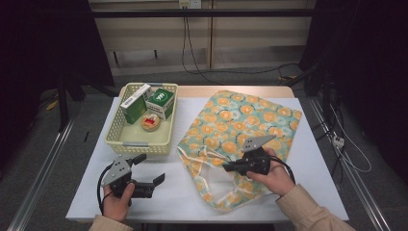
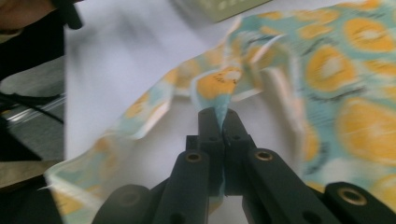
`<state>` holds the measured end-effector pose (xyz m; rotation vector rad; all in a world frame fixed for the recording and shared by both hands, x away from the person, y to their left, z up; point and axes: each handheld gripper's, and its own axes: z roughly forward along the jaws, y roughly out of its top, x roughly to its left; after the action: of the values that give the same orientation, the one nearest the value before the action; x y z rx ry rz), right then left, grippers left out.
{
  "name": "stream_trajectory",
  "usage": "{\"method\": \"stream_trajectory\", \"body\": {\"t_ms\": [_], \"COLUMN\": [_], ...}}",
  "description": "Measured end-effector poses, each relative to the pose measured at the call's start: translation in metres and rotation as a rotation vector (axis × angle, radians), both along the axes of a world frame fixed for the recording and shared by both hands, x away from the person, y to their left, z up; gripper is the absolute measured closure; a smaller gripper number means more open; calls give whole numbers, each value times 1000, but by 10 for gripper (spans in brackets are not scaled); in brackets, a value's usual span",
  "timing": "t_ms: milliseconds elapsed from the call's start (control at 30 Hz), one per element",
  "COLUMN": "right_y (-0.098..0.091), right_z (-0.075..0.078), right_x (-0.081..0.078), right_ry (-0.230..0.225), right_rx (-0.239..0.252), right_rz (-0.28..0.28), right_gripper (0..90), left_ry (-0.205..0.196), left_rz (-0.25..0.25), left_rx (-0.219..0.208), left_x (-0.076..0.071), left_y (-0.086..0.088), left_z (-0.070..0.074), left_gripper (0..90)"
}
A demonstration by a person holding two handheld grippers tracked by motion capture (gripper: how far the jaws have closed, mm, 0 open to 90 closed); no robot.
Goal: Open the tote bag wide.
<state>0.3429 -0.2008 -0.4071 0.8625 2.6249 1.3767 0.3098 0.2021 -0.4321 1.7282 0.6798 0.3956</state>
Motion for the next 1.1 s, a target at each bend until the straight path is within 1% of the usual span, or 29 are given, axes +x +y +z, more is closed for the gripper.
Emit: {"method": "stream_trajectory", "body": {"t_ms": [100,167,200,267,333,400,433,467,533,633,667,733,767,800,900,967,1000,1067,1100], "right_y": [-8,-12,-14,-18,-22,-26,-28,-30,-35,-40,-41,-45,-46,-48,-52,-54,-56,-57,-58], "right_z": [8,12,13,13,12,11,10,9,7,3,1,-3,-5,-7,-14,-18,-20,-22,-22], "right_x": [16,26,30,41,53,65,71,76,88,102,107,115,120,124,132,135,136,137,137], "right_ry": [-7,-22,-29,-21,-25,-21,-21,-12,-7,-5,2,12,23,22,42,31,32,19,11], "right_rx": [1,-14,-13,-7,-8,-16,-16,-13,-11,-2,0,-9,-7,-13,-20,-27,-26,-62,-67], "right_rz": [-35,-48,-59,-77,-96,-123,-134,-143,-161,-172,-173,-194,-197,-201,-226,-259,-270,-292,-297], "right_gripper": [899,899,899,898,898,898,898,898,898,898,897,898,897,898,897,894,891,851,829], "left_ry": [2,2,-3,-2,-2,-3,0,1,-4,5,4,8,9,9,7,6,6,12,13], "left_rz": [2,3,4,6,5,5,7,9,10,10,12,14,13,12,8,9,8,10,7], "left_rx": [-4,-5,0,0,-1,0,-6,-12,-4,-7,-8,-17,-14,-14,-13,-13,-12,-13,-10], "left_x": [-1,-2,-2,-2,-3,-3,-4,-4,-3,-3,-2,-2,-2,-2,-2,-2,-1,-1,-1], "left_y": [1,2,3,4,4,4,4,4,5,5,6,5,5,5,5,5,5,4,4], "left_z": [0,0,0,0,0,0,1,1,0,0,-1,-1,-1,-2,-1,-1,-1,-2,-2], "left_gripper": [25,25,25,25,25,25,25,25,25,25,25,25,25,25,25,25,25,25,25]}}
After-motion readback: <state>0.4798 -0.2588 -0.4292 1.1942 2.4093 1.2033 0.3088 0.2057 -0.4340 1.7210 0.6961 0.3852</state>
